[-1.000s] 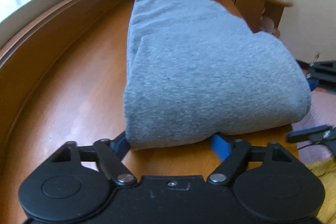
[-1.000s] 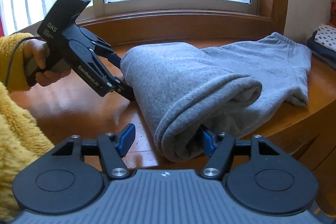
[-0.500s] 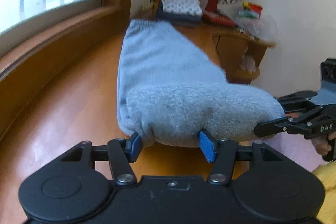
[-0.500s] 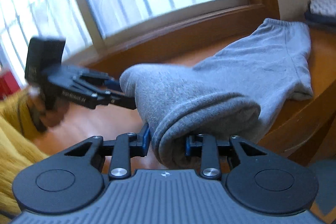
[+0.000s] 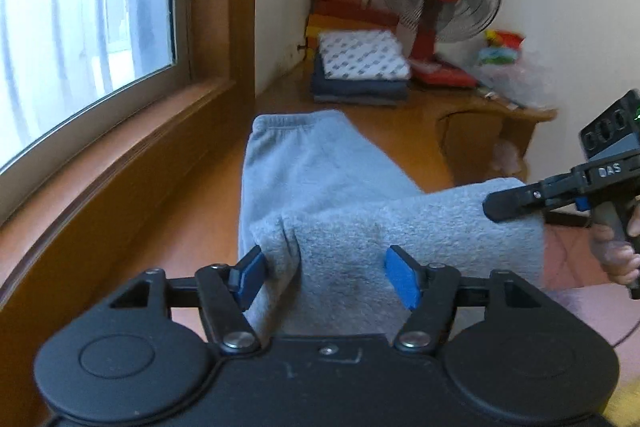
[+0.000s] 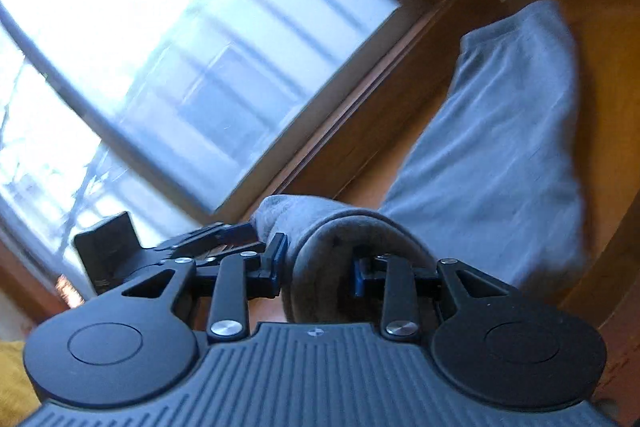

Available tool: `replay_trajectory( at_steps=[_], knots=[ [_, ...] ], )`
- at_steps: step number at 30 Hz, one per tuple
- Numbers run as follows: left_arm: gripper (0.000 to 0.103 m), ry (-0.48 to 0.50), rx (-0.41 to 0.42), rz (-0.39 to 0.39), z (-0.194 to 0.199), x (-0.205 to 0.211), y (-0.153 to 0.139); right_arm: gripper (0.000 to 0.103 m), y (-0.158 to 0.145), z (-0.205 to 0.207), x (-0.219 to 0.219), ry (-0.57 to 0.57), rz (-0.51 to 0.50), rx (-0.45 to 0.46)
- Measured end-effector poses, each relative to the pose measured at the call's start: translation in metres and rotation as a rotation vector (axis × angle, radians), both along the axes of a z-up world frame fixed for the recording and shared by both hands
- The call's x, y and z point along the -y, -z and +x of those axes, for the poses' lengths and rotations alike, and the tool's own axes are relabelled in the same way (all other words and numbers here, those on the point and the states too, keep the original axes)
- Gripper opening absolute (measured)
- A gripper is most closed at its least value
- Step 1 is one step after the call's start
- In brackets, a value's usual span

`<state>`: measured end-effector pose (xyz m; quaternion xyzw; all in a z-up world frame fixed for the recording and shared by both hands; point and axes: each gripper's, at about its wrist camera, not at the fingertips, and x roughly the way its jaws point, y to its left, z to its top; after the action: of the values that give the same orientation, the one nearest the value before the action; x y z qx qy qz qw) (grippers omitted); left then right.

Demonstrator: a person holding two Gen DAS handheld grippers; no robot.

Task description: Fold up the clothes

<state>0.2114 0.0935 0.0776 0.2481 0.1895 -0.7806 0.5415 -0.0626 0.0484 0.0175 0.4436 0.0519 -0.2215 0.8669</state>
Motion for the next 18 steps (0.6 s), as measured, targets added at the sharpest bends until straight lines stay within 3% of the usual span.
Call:
replay_trajectory(
  at_steps=[5,7,11,13,15,18],
  knots=[
    [0.063,-0.079,0.044,0.099,-0.016,0.068,0.034,0.035,0.039,0.003,0.061,0.058,0.100,-0.069],
    [0.069,-0.118,0.080,0.126,-0.024,0.083,0.045,0.034,0.059,0.006,0.083,0.060,0.152,-0.095],
    [0.076,-0.192,0.098,0.143,-0.032,0.095,0.048,0.035,0.087,-0.004,0.109,0.031,0.284,0.019],
    [0.076,-0.245,0.080,0.151,-0.029,0.092,0.038,0.035,0.089,-0.007,0.116,0.010,0.331,0.044],
    [0.074,-0.311,0.114,0.134,-0.032,0.085,0.024,0.037,0.081,-0.010,0.116,-0.023,0.340,0.029],
    [0.075,-0.345,0.139,0.114,-0.043,0.074,0.006,0.041,0.058,-0.008,0.106,-0.090,0.252,-0.048]
  ],
)
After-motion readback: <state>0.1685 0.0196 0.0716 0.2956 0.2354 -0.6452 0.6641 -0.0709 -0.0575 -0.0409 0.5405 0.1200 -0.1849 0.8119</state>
